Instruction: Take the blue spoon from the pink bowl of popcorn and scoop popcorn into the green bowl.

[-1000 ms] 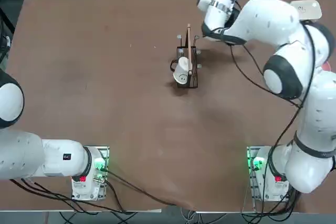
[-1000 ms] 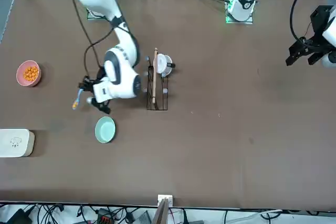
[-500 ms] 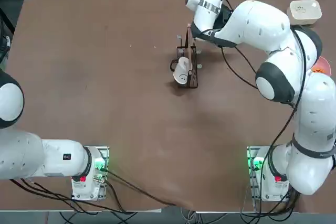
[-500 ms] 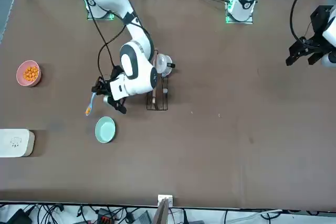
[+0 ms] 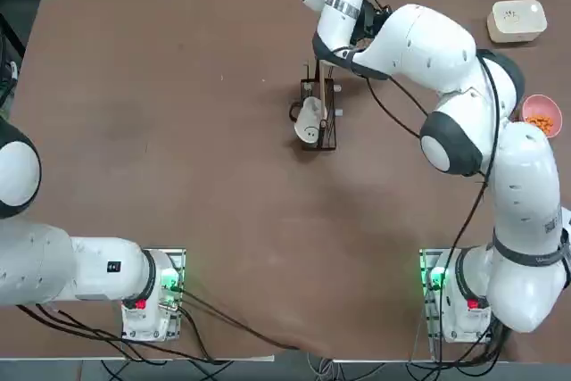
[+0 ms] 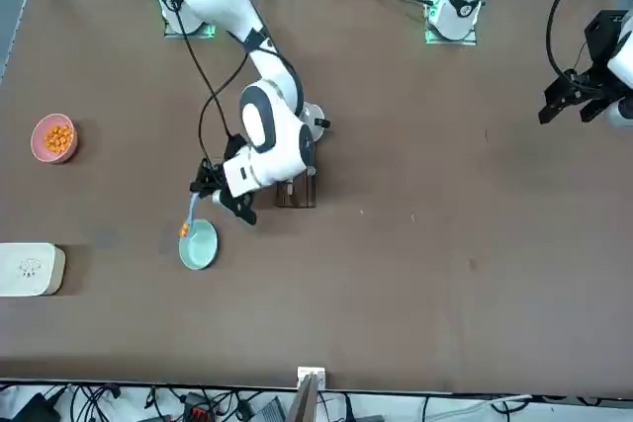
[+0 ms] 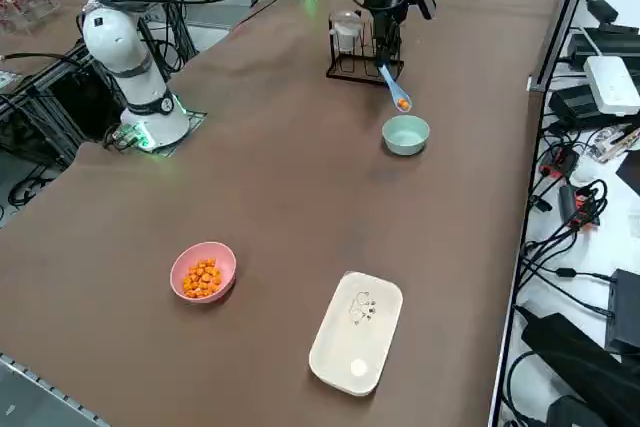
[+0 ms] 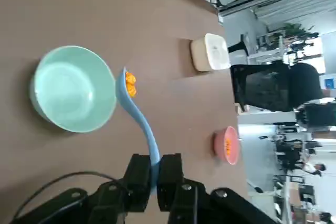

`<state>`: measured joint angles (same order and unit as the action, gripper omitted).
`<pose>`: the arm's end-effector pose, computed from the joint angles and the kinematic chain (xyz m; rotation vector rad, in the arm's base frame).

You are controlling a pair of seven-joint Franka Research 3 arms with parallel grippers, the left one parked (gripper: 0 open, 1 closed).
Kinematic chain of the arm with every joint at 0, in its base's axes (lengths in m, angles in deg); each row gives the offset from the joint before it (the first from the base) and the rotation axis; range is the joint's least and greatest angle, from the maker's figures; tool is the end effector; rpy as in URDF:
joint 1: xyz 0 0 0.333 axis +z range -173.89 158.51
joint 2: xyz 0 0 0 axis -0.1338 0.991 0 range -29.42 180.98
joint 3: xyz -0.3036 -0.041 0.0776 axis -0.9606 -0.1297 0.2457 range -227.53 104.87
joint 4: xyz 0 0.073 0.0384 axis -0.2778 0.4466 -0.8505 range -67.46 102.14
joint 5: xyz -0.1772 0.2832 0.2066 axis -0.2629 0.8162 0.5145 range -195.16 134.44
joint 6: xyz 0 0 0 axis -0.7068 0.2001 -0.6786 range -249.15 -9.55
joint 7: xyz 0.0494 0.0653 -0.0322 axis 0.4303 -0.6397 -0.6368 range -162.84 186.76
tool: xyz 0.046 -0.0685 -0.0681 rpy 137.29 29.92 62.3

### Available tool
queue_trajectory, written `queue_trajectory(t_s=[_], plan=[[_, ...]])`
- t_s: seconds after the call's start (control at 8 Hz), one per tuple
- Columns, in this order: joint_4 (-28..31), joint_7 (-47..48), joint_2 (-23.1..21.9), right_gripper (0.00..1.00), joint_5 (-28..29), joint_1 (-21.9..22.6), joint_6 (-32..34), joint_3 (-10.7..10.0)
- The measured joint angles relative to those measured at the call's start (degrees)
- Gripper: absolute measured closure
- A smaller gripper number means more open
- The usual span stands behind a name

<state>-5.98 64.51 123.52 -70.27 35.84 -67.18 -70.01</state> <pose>0.6019 0.3631 0.2904 2.1619 -0.1839 0.2091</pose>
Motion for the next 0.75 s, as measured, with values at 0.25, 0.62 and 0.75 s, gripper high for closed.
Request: queue_trajectory(t_s=[0.25,0.62,0.75], plan=[[-1.6,0.1,0.1,0.89,6.9,-1.3,-1.8,-1.0],[-3.6,0.1,-0.5,0.89,15.3,-5.6,-4.1,-1.1],[-4.0,0.1,-1.1,0.89,18.0,-6.4,-5.3,-1.1]])
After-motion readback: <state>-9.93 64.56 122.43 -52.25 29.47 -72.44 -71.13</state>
